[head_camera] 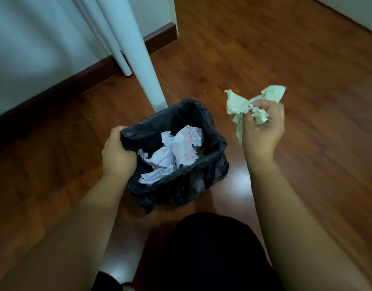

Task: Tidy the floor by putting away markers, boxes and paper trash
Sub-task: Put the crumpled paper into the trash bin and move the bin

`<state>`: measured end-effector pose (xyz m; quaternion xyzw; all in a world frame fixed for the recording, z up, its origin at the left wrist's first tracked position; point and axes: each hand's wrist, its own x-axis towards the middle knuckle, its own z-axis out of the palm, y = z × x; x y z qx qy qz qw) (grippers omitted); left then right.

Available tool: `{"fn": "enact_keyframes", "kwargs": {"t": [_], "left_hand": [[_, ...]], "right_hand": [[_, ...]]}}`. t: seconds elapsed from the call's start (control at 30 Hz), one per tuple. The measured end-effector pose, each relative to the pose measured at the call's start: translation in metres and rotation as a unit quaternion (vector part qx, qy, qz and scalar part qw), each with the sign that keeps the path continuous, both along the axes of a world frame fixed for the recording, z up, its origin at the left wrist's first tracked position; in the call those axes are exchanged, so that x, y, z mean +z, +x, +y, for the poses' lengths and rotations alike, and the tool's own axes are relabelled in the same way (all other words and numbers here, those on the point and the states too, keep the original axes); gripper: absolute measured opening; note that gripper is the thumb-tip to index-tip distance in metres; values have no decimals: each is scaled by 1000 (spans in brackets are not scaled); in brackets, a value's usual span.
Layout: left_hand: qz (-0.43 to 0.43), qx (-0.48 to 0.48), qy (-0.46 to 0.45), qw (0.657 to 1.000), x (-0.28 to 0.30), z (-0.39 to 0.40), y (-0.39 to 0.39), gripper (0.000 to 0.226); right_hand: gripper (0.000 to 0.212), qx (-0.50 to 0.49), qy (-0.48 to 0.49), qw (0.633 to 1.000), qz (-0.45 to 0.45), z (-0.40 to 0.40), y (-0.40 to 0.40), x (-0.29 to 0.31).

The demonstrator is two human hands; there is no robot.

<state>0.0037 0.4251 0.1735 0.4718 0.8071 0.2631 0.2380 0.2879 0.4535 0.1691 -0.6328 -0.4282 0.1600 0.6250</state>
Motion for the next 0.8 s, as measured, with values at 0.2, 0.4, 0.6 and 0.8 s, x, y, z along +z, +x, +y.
{"fn": "enact_keyframes", "kwargs": {"t": [0.2, 0.4, 0.6, 0.8], "left_hand": [[-12, -9, 5, 1000, 5, 2, 0, 50], [-123, 58, 44, 990, 3, 2, -8, 65], [-282, 92, -205, 933, -9, -35, -18, 80], [-224, -13, -254, 941, 42, -50, -26, 38]], "right_hand": [[27, 346, -85, 882, -309, -12, -77, 50], [37, 415, -148, 847, -298, -12, -75, 38], [41, 285, -440, 842, -128, 9, -39, 10], [24, 314, -562, 739, -196, -13, -61, 50]]}}
